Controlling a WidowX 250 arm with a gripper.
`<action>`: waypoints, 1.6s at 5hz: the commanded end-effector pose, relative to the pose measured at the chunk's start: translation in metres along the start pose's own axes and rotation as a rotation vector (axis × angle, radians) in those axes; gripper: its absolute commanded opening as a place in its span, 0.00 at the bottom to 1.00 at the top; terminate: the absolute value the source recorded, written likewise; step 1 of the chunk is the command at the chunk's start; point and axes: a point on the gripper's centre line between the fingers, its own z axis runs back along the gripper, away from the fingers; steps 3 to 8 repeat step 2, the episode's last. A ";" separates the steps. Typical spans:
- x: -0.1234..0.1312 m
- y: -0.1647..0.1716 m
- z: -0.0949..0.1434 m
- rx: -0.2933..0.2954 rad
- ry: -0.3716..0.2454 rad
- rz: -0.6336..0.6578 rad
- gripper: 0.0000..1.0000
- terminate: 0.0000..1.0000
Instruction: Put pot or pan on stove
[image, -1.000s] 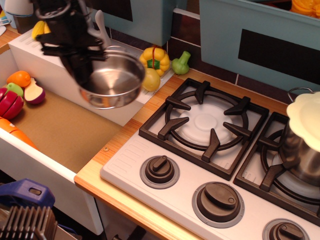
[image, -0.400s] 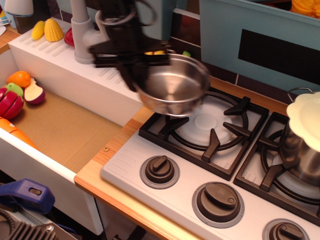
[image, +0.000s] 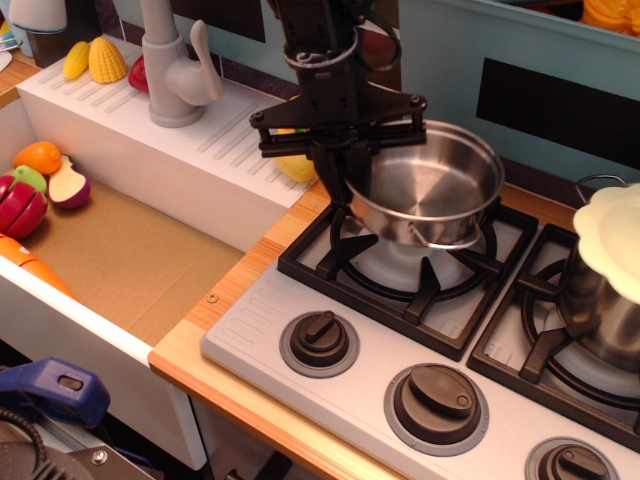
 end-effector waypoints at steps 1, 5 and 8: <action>0.007 0.002 0.002 -0.029 -0.036 -0.024 1.00 0.00; 0.007 0.002 0.002 -0.029 -0.036 -0.024 1.00 1.00; 0.007 0.002 0.002 -0.029 -0.036 -0.024 1.00 1.00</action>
